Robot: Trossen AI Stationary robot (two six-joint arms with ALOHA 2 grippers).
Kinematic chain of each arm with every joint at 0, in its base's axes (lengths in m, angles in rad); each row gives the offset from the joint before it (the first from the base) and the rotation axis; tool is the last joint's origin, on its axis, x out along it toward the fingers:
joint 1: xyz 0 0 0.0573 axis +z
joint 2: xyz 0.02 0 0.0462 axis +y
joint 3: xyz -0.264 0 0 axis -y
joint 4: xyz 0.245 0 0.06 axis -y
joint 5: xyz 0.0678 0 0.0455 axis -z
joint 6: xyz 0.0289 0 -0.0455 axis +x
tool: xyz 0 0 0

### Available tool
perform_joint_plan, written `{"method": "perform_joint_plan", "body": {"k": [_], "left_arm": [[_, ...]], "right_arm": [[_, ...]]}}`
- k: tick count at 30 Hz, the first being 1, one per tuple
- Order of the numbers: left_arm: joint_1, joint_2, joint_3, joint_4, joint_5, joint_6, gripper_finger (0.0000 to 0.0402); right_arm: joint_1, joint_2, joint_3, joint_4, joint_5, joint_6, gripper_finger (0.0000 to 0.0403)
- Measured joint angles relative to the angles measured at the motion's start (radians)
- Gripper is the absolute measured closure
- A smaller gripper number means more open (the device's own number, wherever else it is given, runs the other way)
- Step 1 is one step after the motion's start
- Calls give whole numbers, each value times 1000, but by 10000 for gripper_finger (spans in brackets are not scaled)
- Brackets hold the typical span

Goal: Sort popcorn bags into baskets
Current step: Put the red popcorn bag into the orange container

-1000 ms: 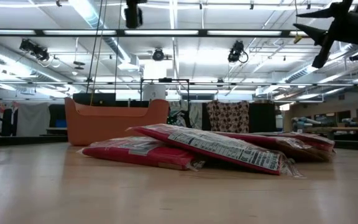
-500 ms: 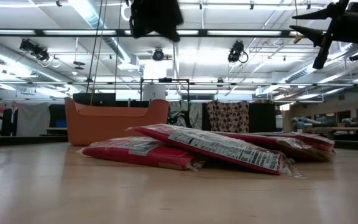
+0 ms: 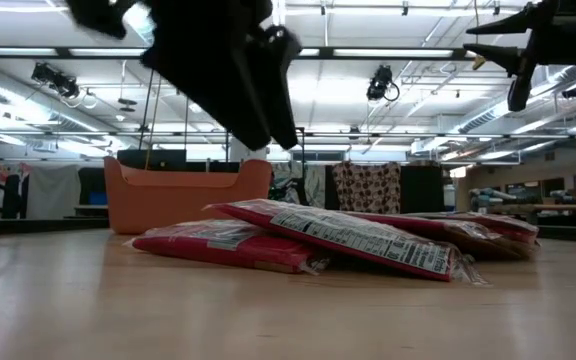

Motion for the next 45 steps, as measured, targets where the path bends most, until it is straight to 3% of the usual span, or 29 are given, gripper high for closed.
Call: {"method": "perform_joint_plan", "body": {"k": [4, 15, 18, 22, 28, 34, 41, 45], "left_arm": [[-35, 20, 2, 20, -129, 106, 166], [14, 110, 0, -18, -154, 103, 166], [36, 124, 0, -21, -115, 97, 178], [59, 131, 1, -50, -53, 32, 237], [74, 132, 1, -63, -30, -3, 370], [74, 67, -2, -97, -4, -30, 394], [82, -105, -2, -222, -6, -112, 399], [90, -219, -1, -310, -60, -132, 400]], "right_arm": [[0, 0, 0, -2, 1, 25, 314], [1, 16, 0, 16, 3, 45, 314], [1, 16, 0, 22, 3, 46, 314], [1, 16, 0, 46, 1, 46, 314], [1, 16, 0, 54, -2, 46, 314], [1, 16, 0, 53, -4, 45, 314], [1, 16, 0, 47, -5, 43, 314], [1, 18, 0, 45, -5, 31, 314]]}}
